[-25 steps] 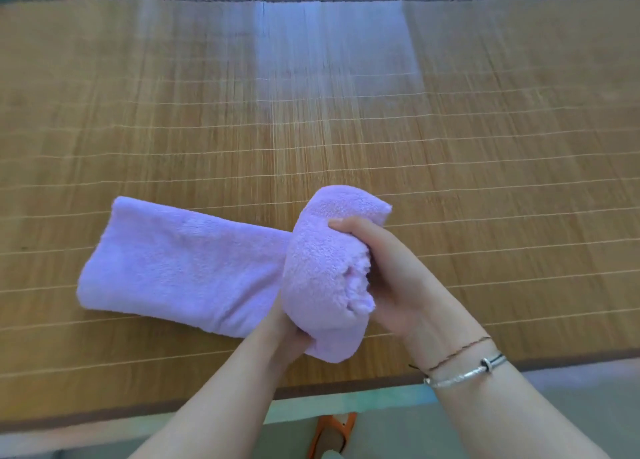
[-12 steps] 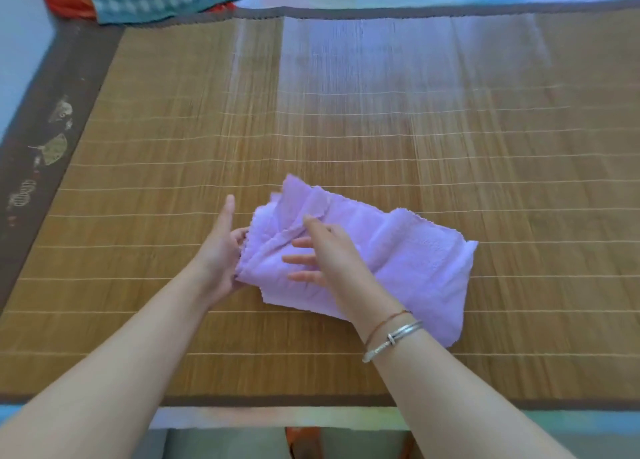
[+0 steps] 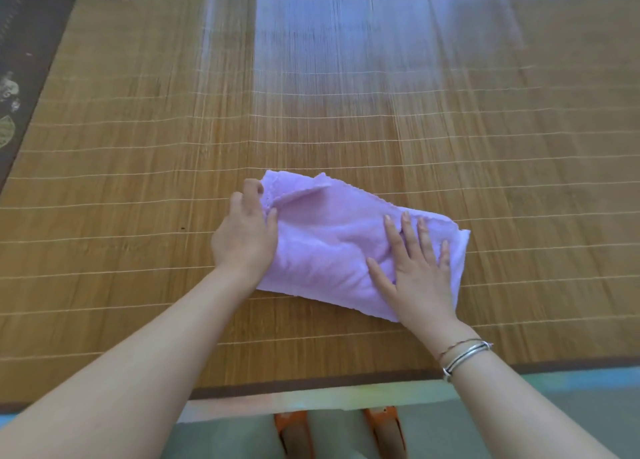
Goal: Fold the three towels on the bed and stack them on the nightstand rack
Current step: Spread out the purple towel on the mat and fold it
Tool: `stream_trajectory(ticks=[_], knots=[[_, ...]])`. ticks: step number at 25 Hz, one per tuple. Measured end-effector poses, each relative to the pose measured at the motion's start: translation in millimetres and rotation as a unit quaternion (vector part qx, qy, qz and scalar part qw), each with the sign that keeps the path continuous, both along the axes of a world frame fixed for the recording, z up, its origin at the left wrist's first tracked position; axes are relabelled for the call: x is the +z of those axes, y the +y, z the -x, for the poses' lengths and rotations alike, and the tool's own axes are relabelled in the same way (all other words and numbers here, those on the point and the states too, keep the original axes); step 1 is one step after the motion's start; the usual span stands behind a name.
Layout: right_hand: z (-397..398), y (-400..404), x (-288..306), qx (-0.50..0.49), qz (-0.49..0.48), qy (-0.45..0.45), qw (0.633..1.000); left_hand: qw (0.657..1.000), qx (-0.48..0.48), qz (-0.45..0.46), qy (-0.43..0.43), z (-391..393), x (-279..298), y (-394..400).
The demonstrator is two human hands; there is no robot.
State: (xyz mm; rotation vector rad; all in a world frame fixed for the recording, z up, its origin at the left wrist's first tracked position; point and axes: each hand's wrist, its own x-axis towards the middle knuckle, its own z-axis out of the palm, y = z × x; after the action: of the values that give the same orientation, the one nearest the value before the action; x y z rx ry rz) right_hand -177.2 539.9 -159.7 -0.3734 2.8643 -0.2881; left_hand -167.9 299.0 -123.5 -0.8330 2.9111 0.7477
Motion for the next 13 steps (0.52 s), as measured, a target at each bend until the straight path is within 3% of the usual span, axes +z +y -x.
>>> stream_trajectory(ticks=[3,6,8,11,13], knots=[[3.6,2.2,9.4,0.008,0.025,-0.008,1.000,0.994,0.039,-0.099,0.010,6.4,1.8,3.3],[-3.9,0.5,17.2,0.092,0.020,-0.006,0.996,0.976,0.073,-0.207,-0.015,17.5,14.2,9.4],[-8.3,9.3,15.9,0.136,-0.006,0.008,0.991,0.956,0.078,-0.283,0.022,23.6,24.7,16.4],[-5.9,40.6,22.8,0.040,0.011,0.040,0.998,0.887,0.054,-0.446,0.111,29.1,44.0,23.8],[-5.4,65.5,28.7,-0.015,0.049,0.036,0.998,0.887,0.029,-0.442,0.130,20.1,43.4,31.0]])
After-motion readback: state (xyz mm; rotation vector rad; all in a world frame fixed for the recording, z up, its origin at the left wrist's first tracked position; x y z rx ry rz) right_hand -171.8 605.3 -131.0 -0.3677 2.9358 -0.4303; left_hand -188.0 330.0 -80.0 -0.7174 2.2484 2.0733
